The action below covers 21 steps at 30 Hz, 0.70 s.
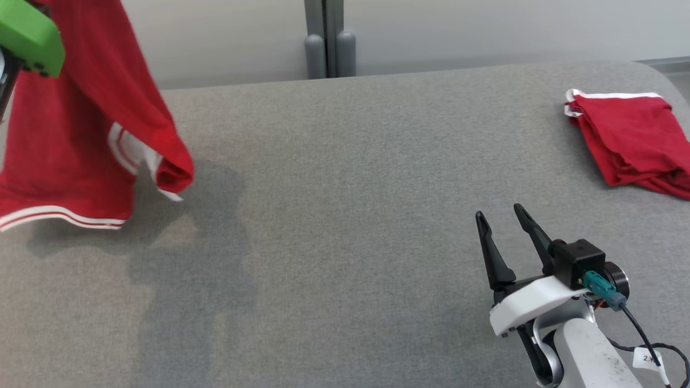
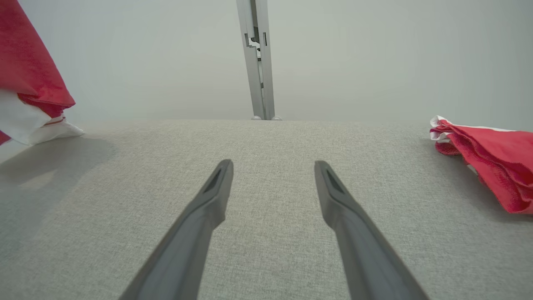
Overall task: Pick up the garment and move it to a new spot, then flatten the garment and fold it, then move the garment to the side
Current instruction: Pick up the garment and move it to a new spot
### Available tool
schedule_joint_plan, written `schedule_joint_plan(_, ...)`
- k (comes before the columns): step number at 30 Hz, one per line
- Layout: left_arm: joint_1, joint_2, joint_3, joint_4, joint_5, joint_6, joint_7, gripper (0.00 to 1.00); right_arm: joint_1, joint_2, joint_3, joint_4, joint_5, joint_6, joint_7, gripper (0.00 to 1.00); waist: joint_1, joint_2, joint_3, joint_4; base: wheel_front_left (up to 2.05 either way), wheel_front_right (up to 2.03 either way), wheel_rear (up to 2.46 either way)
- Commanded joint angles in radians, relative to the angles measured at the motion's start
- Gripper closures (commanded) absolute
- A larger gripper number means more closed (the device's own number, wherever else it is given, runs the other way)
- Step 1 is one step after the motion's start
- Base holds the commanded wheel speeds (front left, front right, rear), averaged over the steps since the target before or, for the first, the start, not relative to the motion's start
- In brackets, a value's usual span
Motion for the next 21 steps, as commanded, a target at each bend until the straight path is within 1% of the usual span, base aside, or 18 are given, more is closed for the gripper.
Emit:
schedule_joint_plan(1, -0.029, -0.014, -0.015, -0.028, -0.009, 0.0, 0.004, 1.0, 0.021, -0.004, -0.002, -0.001, 0.011, -0.002, -0.004, 0.0, 0.0, 0.0, -0.087, -0.084, 0.0, 0.0, 0.0)
schedule_joint_plan(3, -0.057, -0.031, -0.033, -0.07, -0.027, 0.0, 0.009, 1.0, 0.025, -0.004, -0.004, -0.003, 0.017, -0.002, -0.004, 0.0, 0.0, 0.0, -0.098, -0.1, 0.0, 0.0, 0.0)
schedule_joint_plan(7, -0.101, -0.064, -0.032, -0.138, -0.072, 0.001, -0.001, 1.0, 0.034, -0.004, -0.02, -0.011, 0.018, -0.002, -0.004, 0.0, 0.0, 0.0, -0.107, -0.124, 0.0, 0.0, 0.0)
schedule_joint_plan(11, -0.091, -0.089, -0.042, -0.17, -0.115, 0.001, 0.022, 1.0, 0.041, -0.004, -0.048, -0.021, 0.006, -0.002, -0.004, 0.0, 0.0, 0.0, -0.107, -0.135, 0.0, 0.0, 0.0)
schedule_joint_plan(16, 0.01, -0.063, -0.078, -0.136, -0.147, 0.002, 0.06, 1.0, 0.041, -0.004, -0.077, -0.035, -0.004, -0.002, -0.004, 0.0, 0.0, 0.0, -0.084, -0.145, 0.0, 0.0, 0.0)
schedule_joint_plan(21, 0.128, -0.042, -0.105, -0.033, -0.162, 0.013, 0.062, 1.0, 0.018, -0.004, -0.096, -0.05, -0.013, -0.002, -0.004, 0.0, 0.0, 0.0, -0.027, -0.153, 0.0, 0.0, 0.0)
